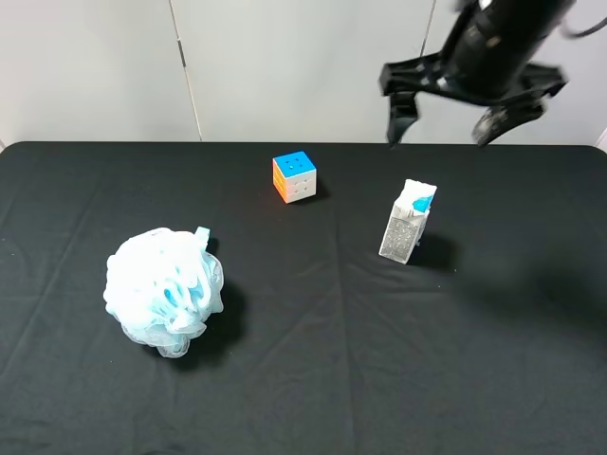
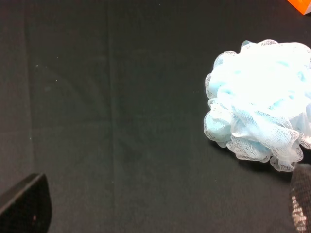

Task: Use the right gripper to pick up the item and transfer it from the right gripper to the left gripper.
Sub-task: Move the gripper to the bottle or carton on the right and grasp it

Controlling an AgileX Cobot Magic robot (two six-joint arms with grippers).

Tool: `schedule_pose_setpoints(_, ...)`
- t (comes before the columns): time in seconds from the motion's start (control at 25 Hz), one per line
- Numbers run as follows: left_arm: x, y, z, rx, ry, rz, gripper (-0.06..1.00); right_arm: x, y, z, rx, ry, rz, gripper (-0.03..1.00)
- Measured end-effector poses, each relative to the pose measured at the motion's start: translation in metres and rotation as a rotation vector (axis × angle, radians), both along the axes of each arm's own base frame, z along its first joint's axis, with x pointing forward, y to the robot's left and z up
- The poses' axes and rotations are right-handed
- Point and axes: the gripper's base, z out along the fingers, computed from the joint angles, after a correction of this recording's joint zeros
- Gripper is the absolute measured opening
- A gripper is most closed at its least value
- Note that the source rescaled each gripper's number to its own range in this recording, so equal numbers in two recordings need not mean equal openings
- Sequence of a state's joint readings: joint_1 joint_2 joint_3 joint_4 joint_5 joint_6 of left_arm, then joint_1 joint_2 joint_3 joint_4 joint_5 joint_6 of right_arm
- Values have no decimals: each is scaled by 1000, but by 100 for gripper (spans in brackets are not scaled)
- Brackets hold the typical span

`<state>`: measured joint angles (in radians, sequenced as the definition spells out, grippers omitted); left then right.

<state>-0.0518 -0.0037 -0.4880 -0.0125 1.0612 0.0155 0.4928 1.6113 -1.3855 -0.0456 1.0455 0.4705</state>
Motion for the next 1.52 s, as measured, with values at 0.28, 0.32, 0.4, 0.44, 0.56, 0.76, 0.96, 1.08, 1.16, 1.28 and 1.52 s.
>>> schedule_pose_setpoints(0.28,0,0,0,0,0,0,95,17,11,-33,41,76,-136,100)
schedule_pose_setpoints(0.32,0,0,0,0,0,0,95,19,11,-36,40,85,-148,100)
schedule_pose_setpoints(0.4,0,0,0,0,0,0,95,23,10,-43,37,104,-180,100)
schedule_pose_setpoints(0.44,0,0,0,0,0,0,95,25,9,-46,35,111,-191,100)
schedule_pose_setpoints(0.56,0,0,0,0,0,0,95,32,0,-54,28,129,-231,100)
schedule_pose_setpoints(0.76,0,0,0,-1,0,0,95,41,-9,-66,25,161,-271,100)
schedule_pose_setpoints(0.96,0,0,0,0,0,-1,95,46,-6,-88,18,226,-282,100)
schedule_pose_setpoints(1.08,0,0,0,0,0,-1,95,48,-2,-104,13,274,-272,100)
schedule_pose_setpoints(1.16,0,0,0,0,0,-1,95,49,-1,-113,6,299,-271,100)
schedule_pose_setpoints(1.28,0,0,0,0,0,-1,95,51,0,-122,0,313,-268,100)
schedule_pose_setpoints(1.52,0,0,0,0,0,-1,95,57,2,-134,11,297,-277,100)
